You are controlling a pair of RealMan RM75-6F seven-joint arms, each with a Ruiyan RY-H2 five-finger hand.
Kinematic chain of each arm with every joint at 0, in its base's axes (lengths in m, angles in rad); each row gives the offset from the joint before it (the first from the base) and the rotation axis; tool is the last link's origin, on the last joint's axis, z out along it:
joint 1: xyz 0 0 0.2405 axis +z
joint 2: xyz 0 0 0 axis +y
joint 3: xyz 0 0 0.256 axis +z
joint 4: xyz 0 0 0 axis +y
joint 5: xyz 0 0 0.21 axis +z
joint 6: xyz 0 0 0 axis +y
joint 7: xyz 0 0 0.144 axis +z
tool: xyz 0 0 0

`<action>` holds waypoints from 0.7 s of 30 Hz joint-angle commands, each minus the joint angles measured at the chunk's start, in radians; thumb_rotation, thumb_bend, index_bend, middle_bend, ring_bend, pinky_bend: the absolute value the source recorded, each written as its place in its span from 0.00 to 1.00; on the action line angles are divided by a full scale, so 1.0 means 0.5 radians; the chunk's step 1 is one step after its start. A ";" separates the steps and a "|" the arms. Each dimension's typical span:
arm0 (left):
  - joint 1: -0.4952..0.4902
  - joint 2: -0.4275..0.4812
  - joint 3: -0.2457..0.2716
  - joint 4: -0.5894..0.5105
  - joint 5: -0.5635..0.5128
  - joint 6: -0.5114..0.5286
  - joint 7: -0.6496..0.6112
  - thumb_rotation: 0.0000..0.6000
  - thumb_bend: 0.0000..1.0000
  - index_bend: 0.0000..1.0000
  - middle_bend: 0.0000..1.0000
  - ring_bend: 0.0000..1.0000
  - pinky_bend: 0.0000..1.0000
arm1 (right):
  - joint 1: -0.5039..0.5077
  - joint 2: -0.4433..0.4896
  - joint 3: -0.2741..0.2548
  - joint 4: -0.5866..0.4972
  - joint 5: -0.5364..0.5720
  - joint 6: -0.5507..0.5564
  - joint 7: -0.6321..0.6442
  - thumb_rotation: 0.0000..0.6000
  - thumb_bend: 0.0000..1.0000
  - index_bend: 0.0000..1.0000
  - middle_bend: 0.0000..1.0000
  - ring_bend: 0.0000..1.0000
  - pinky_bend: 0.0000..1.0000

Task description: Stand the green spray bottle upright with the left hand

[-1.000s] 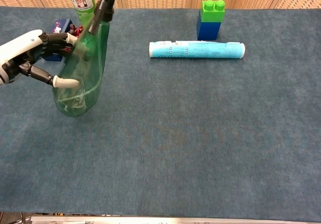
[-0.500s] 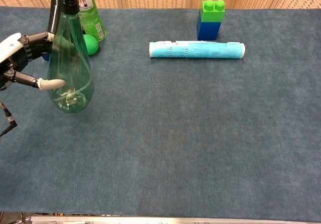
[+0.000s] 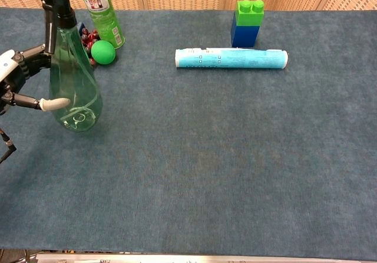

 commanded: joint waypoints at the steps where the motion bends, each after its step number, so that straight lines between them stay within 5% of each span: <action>1: 0.038 -0.100 -0.014 0.128 -0.021 0.067 -0.040 1.00 0.08 0.57 0.50 0.16 0.19 | 0.001 0.000 0.000 -0.001 0.001 -0.001 -0.002 1.00 0.10 0.48 0.34 0.25 0.36; 21: 0.147 -0.494 -0.119 0.728 -0.194 0.174 -0.283 1.00 0.07 0.57 0.50 0.16 0.19 | 0.006 0.003 0.001 -0.002 0.009 -0.013 -0.004 1.00 0.10 0.48 0.34 0.25 0.36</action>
